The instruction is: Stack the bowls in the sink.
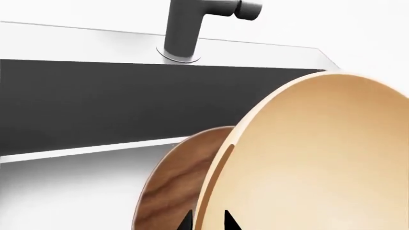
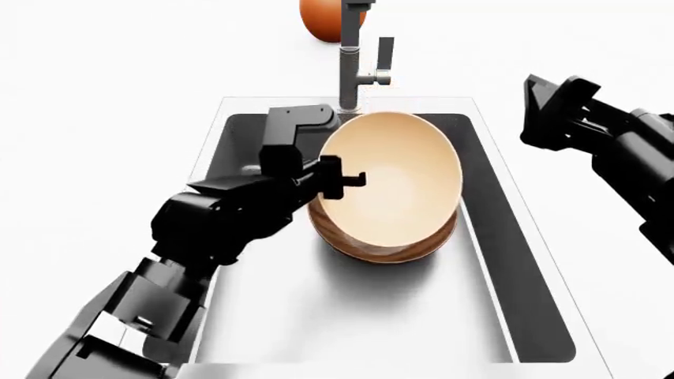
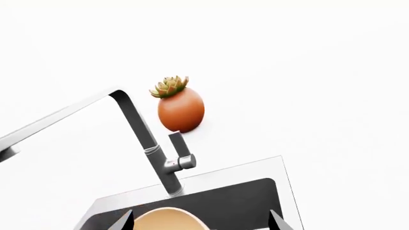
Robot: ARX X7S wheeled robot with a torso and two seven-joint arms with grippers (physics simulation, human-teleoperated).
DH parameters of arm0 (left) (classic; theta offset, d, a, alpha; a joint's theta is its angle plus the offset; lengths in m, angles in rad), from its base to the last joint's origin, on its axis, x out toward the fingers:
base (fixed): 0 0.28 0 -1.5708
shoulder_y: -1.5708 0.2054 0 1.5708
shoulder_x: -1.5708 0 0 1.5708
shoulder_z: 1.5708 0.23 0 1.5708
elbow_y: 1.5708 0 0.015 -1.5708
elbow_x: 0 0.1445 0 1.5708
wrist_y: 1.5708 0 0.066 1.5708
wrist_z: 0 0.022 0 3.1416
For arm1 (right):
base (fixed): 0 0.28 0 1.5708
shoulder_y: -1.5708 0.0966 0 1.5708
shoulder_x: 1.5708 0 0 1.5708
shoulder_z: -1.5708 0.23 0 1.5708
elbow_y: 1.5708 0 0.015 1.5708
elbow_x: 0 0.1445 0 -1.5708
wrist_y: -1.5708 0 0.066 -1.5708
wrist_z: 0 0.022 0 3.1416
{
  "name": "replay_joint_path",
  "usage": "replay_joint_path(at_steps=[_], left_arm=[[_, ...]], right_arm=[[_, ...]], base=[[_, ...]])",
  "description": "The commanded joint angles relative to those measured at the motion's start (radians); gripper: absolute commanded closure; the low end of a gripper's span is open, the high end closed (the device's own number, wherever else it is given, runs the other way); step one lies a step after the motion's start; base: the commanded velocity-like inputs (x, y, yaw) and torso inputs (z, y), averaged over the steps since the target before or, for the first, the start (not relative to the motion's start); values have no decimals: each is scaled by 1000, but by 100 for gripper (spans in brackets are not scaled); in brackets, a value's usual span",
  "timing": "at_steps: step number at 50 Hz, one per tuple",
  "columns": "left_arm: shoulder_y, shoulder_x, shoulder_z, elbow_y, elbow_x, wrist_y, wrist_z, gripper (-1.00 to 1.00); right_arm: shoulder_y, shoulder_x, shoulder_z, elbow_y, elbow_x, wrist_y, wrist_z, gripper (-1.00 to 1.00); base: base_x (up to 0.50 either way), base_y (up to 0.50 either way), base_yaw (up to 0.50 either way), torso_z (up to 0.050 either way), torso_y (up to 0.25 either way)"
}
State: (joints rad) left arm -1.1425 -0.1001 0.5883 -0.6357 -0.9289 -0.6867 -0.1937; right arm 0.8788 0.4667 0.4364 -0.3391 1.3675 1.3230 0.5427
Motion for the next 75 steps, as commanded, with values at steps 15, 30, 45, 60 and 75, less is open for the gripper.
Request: replay_joint_path(at_steps=[15,30,45,60,75], left_arm=[[-31,75,38,-226,40,131,69,100],[-23,88,78,-305,26,185,78,100],[-29,95,166,-367,-36,264,58,100],[-23,81,206,-336,-88,270,42,-100],[-19,70,228,-307,-101,276,40,-100]], right_arm=[[-56,19,13,-9,10,-32,-15,-100],[-68,26,24,-16,37,-41,-2,-100],[-85,34,26,-20,45,-54,-5,-100],[-99,39,28,-27,62,-62,4,-100],[-110,46,24,-25,62,-75,1,-100]], base=[[0,0,0,0,0],[0,0,0,0,0],[0,0,0,0,0],[0,0,0,0,0],[0,0,0,0,0]])
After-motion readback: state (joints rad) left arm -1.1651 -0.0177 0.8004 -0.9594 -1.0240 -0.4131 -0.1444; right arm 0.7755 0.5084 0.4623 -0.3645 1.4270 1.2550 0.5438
